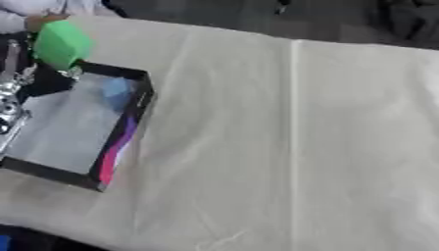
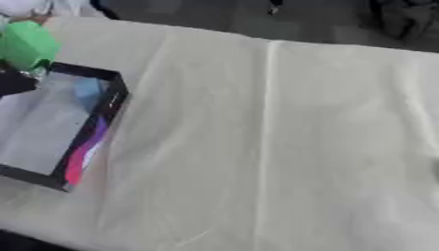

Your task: Pick up the objects with one hand, pass them to the other hand, and then place them into the box on the other side of the table.

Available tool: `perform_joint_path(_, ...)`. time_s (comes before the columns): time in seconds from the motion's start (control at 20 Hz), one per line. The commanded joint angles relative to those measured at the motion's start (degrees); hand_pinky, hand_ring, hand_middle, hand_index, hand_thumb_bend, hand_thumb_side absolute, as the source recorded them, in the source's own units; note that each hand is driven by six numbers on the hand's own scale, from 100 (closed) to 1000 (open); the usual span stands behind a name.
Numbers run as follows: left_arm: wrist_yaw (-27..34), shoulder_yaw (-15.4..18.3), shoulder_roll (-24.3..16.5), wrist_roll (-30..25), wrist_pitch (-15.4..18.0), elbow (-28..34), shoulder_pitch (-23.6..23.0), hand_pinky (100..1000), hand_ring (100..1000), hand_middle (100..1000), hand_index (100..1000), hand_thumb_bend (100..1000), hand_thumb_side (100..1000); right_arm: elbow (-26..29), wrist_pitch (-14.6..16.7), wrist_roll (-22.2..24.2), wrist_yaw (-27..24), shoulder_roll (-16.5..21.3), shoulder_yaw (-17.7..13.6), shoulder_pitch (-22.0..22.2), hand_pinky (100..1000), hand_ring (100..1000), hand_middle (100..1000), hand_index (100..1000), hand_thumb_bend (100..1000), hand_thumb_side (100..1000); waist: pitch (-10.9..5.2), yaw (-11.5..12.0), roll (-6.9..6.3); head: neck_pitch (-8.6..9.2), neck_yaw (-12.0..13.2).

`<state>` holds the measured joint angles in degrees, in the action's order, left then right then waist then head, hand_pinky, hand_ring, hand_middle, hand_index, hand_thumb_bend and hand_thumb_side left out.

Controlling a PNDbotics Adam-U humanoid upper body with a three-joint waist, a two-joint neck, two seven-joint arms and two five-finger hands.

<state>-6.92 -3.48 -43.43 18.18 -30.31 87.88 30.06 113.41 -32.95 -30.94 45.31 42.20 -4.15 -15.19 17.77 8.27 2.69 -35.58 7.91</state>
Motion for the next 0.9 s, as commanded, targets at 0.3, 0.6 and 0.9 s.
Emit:
perform_joint_path(0.3,-6.07,-3.41,-4.75,-6.0,-3.1,-4.61,-0.55,929,1000,641,812,464,100,1.18,-6.27,-11.29,-7.23,4.57,-2.21,1.39,831,815,832,795,198,164,-0.8,-0.56,-0.09,0.86,1.42)
perform_joint_path(0.6,-11.28,-7.13,-5.25,-11.22,-1.96,-8.92,0.71,1000,1000,727,888,777,111,1.18,-4.33,-15.21,-12.45,5.38,-2.49,2.28,833,812,830,795,182,169,-0.81,-0.75,-0.19,0.88,0.96)
perform_joint_path(0.9,-16.83,-5.37,-5.91,-16.76,1.12,-9.74,1.07,1000,1000,763,928,830,334,1.18,-3.2,-18.11,-15.03,5.86,-2.58,2.86,833,810,829,794,187,165,-0.83,-0.6,-0.35,0.79,0.2)
